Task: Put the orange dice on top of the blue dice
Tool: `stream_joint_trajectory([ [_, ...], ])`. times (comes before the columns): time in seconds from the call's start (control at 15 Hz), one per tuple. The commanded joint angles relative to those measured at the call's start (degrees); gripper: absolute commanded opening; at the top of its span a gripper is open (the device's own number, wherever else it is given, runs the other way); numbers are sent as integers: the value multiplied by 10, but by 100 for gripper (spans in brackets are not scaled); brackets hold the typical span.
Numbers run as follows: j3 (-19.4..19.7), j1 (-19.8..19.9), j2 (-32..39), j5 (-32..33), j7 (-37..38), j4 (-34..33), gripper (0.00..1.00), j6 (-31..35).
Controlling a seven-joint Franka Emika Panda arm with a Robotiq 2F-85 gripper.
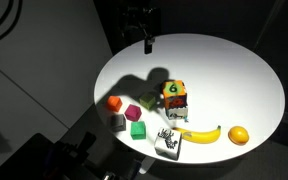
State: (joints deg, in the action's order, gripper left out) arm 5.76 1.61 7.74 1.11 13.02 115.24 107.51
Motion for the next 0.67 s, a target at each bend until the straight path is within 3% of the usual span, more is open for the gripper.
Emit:
stream_joint_trajectory([
  [0.0, -5, 7, -54, 11, -16, 37, 100, -2],
  [0.6, -5, 13, -137, 2, -68, 80, 100, 11],
])
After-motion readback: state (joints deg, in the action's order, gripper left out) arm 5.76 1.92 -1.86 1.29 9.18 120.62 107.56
